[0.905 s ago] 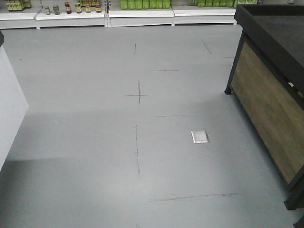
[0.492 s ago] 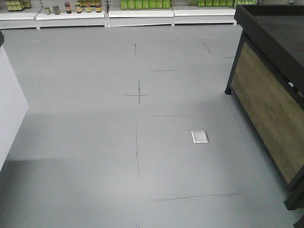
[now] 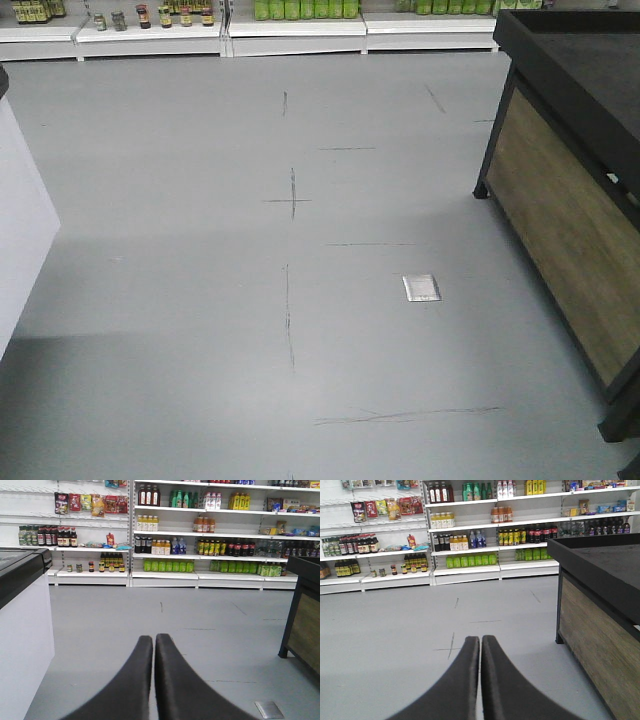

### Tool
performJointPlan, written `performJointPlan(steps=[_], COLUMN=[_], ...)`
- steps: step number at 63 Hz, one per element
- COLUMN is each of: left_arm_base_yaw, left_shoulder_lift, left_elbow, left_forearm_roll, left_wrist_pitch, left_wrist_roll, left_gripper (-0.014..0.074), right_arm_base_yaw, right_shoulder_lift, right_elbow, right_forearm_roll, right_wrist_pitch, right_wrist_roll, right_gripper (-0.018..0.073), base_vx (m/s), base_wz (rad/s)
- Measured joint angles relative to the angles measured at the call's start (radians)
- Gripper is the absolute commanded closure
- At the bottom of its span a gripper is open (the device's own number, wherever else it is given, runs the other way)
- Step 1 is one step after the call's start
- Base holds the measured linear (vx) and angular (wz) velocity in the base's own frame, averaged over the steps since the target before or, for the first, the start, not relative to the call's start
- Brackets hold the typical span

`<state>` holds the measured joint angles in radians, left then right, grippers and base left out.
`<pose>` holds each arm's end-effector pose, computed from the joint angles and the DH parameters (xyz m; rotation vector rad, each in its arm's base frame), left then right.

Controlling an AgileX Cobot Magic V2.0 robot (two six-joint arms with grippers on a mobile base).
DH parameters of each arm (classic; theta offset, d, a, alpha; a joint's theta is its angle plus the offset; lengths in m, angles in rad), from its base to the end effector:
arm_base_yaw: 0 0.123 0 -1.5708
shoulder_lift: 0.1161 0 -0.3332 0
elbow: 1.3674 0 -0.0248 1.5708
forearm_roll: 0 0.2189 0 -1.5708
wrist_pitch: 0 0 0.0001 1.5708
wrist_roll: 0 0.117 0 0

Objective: Pick three apples into basket with both arms
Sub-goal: 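Drive the base forward along the aisle toward the fruit tables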

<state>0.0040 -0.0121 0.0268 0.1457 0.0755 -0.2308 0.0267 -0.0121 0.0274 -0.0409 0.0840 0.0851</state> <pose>0.0021 0.0013 0.1979 -0.0790 1.5712 -0.0554 0.0021 -0.0003 0.1966 0.0166 1.5829 0.0528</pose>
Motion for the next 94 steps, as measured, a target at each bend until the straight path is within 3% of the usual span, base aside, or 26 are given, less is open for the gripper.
performJointPlan(steps=[94], left_arm_base_yaw=[0.0], left_shoulder_lift=[0.0], left_elbow=[0.0], left_forearm_roll=[0.0], left_wrist_pitch=[0.0], left_wrist_roll=[0.0], left_gripper=[0.0603], right_arm_base_yaw=[0.0], right_shoulder_lift=[0.0], right_elbow=[0.0], right_forearm_roll=[0.0], right_wrist_pitch=[0.0], right_wrist_roll=[0.0], right_gripper=[0.0568], base_vx=[0.07], base_wz=[0.0])
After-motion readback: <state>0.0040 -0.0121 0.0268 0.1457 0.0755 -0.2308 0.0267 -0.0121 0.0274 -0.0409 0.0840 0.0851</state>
